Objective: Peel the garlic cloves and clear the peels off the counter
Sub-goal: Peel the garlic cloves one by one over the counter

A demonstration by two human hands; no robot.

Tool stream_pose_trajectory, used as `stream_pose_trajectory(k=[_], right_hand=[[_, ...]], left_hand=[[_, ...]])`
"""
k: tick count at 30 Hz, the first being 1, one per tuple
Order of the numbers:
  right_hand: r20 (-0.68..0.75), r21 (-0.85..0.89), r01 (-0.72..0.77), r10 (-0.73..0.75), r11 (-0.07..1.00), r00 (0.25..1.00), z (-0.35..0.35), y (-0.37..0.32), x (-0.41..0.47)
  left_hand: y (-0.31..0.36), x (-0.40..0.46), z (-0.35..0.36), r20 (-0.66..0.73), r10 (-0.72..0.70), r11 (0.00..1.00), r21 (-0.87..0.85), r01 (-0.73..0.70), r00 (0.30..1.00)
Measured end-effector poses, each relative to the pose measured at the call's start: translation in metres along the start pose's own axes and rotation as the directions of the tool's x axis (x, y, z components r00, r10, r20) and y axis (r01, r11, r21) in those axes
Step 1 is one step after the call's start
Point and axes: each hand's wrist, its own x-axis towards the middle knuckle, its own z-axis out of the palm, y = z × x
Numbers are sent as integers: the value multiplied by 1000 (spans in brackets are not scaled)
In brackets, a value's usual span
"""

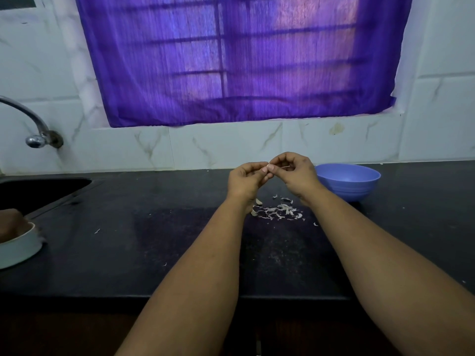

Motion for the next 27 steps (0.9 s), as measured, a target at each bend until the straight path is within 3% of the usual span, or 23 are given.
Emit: stream_pose_trajectory(k=[6,17,23,27], right_hand=[[50,66,-16,13,998,999,-2,-3,-1],[234,-44,7,4,999,972,-15,-5,-2],[223,-132,16,14,991,975,-9,-4,-2],[168,-76,-28,41,997,985,-1,-3,-2]], left_hand=[[3,-2,0,25,-25,1000,11,25,999],[6,-6,0,48,-60,998,31,58,997],[4,-5,0,28,-59,997,48,58,998],[2,-4,1,-11,-38,998,49,39,999]])
